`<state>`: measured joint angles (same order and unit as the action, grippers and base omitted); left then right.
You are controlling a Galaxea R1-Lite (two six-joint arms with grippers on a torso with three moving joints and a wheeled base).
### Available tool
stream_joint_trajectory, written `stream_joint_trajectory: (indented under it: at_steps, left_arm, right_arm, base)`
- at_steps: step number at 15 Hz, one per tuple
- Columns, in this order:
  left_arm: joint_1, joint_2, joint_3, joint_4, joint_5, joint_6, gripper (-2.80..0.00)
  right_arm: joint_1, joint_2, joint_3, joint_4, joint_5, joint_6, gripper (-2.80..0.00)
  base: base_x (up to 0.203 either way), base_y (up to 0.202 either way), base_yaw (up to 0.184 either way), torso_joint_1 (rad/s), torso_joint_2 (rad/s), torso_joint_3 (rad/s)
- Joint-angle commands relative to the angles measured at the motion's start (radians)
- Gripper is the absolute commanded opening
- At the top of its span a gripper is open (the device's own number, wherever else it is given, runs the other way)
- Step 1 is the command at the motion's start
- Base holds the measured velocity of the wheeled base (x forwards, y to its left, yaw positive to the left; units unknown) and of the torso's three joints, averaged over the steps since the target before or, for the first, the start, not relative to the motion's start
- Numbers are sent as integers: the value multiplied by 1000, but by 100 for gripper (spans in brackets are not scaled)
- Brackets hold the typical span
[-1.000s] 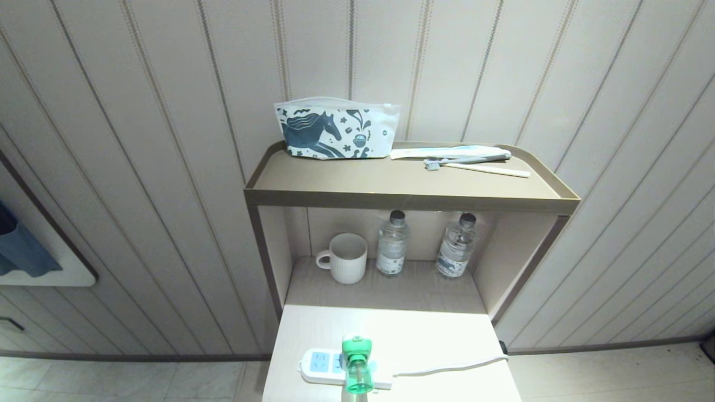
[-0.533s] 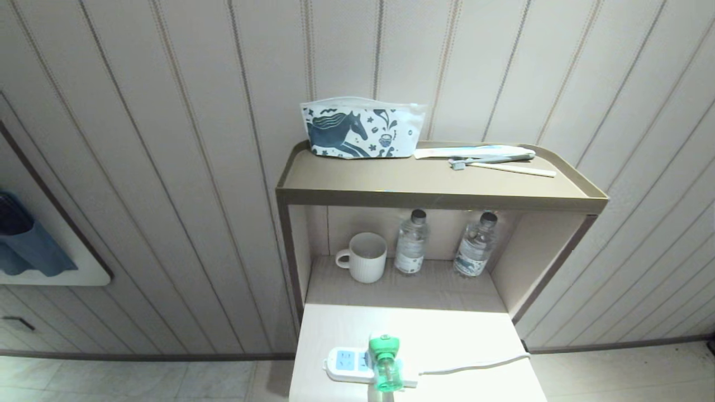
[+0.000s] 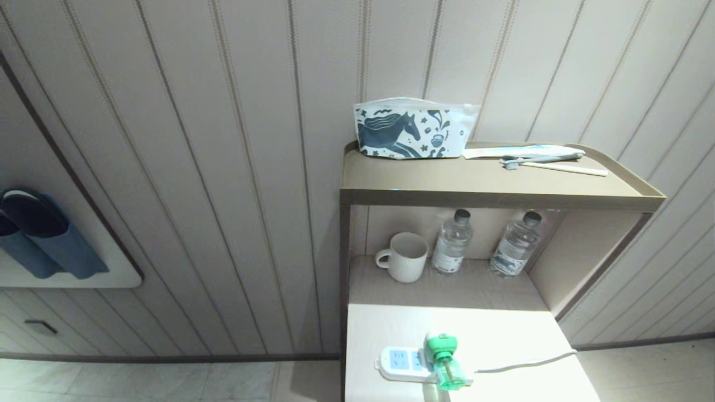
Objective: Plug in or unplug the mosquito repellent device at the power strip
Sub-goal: Hold the socket with your left hand and unplug it with your right hand
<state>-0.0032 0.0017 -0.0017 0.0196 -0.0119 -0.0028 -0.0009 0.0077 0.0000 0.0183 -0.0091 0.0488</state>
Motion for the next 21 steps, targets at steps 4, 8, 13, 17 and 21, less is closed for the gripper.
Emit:
stream_joint_trajectory:
  at_steps: [4, 8, 13, 17, 21]
  left_arm:
    - [0, 1, -1, 2, 0, 1, -280]
    - [0, 1, 0, 2, 0, 1, -280]
    - [0, 1, -1, 2, 0, 1, -280]
    - [0, 1, -1, 2, 0, 0, -280]
    - [0, 1, -1, 2, 0, 1, -280]
  right_arm:
    - [-1, 0, 0, 0, 0, -1, -280]
    - [-1, 0, -2, 0, -3, -4, -280]
    - [0, 5, -129, 148, -2, -28, -280]
    - [2, 197, -552, 397, 90, -24, -280]
    - [32, 639, -999, 512, 135, 19, -280]
  base:
    - [0, 162, -3, 1, 3, 2]
    - [0, 0, 0, 0, 0, 0]
    - [0, 0, 0, 0, 0, 0]
    - [0, 0, 0, 0, 0, 0]
    - [0, 0, 0, 0, 0, 0]
